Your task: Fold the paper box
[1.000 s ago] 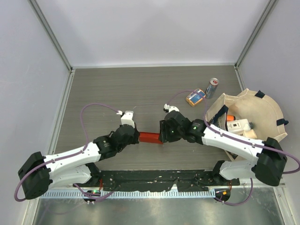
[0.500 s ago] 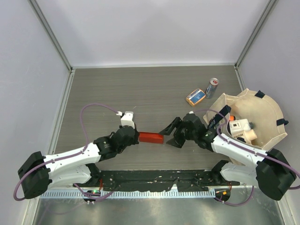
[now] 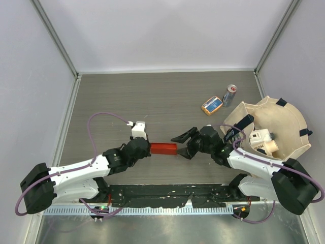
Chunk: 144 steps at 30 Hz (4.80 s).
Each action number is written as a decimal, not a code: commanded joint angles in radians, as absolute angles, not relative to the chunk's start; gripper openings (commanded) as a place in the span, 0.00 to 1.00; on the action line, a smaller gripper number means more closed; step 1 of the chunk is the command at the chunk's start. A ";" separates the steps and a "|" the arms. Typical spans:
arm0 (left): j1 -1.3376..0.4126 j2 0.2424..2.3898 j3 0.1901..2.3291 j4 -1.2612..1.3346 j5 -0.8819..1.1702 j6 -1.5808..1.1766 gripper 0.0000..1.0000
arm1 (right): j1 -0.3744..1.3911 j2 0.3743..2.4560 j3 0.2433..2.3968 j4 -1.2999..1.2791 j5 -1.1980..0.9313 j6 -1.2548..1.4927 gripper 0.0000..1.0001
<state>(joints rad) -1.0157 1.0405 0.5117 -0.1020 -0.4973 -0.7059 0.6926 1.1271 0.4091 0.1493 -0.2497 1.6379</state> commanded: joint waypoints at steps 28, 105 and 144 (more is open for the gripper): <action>-1.040 0.901 0.505 -0.210 -0.385 -0.810 0.72 | 0.718 1.295 0.313 0.357 -0.201 1.621 0.40; -0.597 1.045 0.196 0.181 0.144 -1.106 0.13 | 0.548 1.362 0.407 0.275 -0.469 0.718 0.16; -0.807 1.242 0.775 -0.446 -0.135 -0.664 0.74 | 0.563 1.189 0.698 -0.280 -0.391 0.505 0.52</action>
<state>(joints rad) -0.7605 1.1610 0.7319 -0.3428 0.0277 -0.6636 0.5434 1.1439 0.6949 -0.2863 -0.3820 0.5060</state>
